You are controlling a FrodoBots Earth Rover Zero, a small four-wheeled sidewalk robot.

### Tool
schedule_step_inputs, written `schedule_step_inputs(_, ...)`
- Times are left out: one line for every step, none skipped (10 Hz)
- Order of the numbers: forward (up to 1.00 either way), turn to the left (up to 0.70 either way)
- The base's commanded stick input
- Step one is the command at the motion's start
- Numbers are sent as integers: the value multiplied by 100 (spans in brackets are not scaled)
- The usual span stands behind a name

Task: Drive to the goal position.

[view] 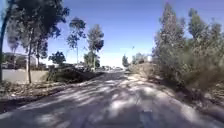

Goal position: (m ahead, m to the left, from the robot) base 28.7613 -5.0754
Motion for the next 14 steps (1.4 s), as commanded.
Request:
schedule_step_inputs(100,-40)
schedule_step_inputs(100,-40)
schedule_step_inputs(100,0)
schedule_step_inputs(100,0)
schedule_step_inputs(100,0)
schedule_step_inputs(100,0)
schedule_step_inputs(100,0)
schedule_step_inputs(100,0)
schedule_step_inputs(100,0)
schedule_step_inputs(100,0)
schedule_step_inputs(100,0)
schedule_step_inputs(100,0)
schedule_step_inputs(100,0)
schedule_step_inputs(100,0)
